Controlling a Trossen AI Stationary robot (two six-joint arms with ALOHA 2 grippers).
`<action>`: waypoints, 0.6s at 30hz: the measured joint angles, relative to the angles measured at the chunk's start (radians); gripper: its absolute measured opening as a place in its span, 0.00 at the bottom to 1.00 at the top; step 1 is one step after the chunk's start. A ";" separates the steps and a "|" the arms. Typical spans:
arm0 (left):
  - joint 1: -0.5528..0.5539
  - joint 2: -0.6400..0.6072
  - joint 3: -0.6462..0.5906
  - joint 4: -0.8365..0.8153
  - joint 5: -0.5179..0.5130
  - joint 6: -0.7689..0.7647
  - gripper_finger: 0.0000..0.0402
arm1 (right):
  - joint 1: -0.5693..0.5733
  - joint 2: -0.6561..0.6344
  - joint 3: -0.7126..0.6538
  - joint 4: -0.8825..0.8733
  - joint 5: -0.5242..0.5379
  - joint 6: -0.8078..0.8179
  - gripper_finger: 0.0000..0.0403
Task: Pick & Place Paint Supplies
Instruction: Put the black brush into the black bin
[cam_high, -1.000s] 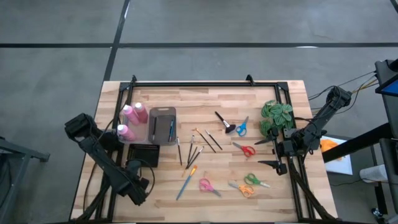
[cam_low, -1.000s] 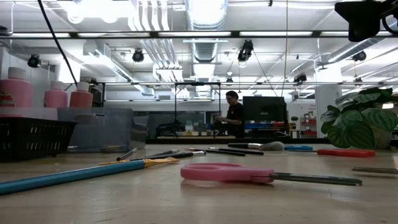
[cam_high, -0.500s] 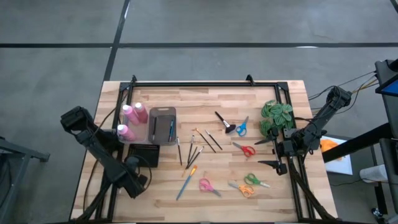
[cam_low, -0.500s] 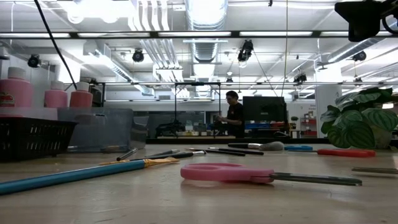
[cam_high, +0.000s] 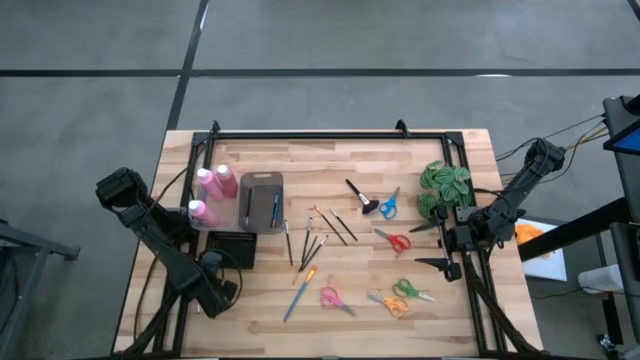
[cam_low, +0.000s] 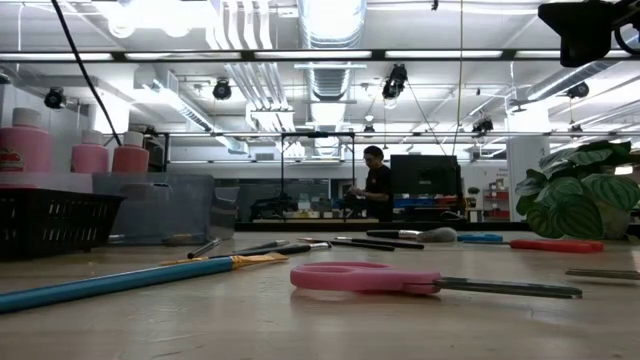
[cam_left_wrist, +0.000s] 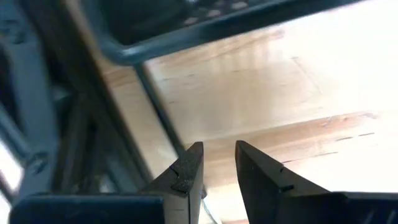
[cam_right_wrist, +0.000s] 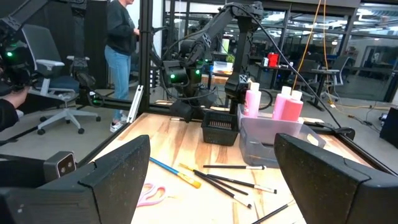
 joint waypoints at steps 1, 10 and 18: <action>0.000 0.000 0.009 -0.024 0.002 -0.005 0.24 | 0.000 0.000 0.000 0.000 0.000 0.000 0.85; -0.006 0.000 0.015 -0.095 0.062 -0.048 0.24 | 0.000 0.000 0.000 0.000 0.000 0.001 0.85; -0.022 -0.001 -0.022 -0.011 0.075 -0.110 0.24 | 0.000 0.000 0.000 0.000 0.000 0.000 0.85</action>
